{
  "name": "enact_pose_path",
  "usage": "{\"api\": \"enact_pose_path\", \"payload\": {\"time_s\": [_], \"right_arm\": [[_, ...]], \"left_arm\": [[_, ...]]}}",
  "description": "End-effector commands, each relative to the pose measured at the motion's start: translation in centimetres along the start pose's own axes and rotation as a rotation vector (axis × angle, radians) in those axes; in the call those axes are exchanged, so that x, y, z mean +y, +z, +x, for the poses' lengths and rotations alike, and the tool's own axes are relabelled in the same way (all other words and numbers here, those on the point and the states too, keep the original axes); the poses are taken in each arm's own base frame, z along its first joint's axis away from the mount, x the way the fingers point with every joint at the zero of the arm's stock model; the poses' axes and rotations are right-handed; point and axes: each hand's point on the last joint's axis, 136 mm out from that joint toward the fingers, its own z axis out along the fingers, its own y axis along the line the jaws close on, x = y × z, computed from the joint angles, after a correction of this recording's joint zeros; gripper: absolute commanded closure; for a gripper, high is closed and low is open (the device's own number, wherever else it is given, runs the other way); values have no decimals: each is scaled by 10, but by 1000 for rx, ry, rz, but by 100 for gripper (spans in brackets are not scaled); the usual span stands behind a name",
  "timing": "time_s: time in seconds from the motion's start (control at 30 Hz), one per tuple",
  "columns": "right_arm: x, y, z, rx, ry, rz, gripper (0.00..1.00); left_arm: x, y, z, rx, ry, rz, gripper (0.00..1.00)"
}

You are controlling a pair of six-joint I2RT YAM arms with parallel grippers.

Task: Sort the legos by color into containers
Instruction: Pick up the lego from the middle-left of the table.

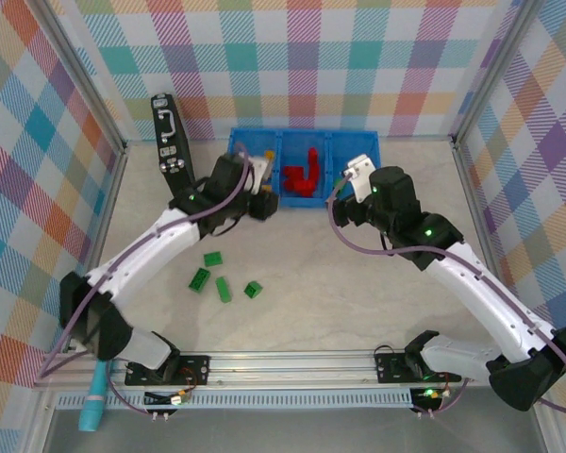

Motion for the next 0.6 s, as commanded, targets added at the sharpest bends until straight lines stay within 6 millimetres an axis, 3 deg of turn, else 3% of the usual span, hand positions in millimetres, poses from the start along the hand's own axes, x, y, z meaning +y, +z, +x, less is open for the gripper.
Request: {"api": "enact_pose_path", "payload": {"time_s": [0.0, 0.13, 0.27, 0.57], "right_arm": [[-2, 5, -5, -3, -9, 12, 1], [2, 12, -2, 20, -6, -2, 1], [8, 16, 0, 37, 3, -31, 1], [9, 12, -3, 38, 11, -46, 1]], "left_arm": [[6, -9, 112, 351, 36, -12, 58], [-9, -30, 154, 391, 41, 44, 38], [-10, -38, 179, 396, 44, 52, 33], [2, -9, 211, 454, 101, -75, 28]]}}
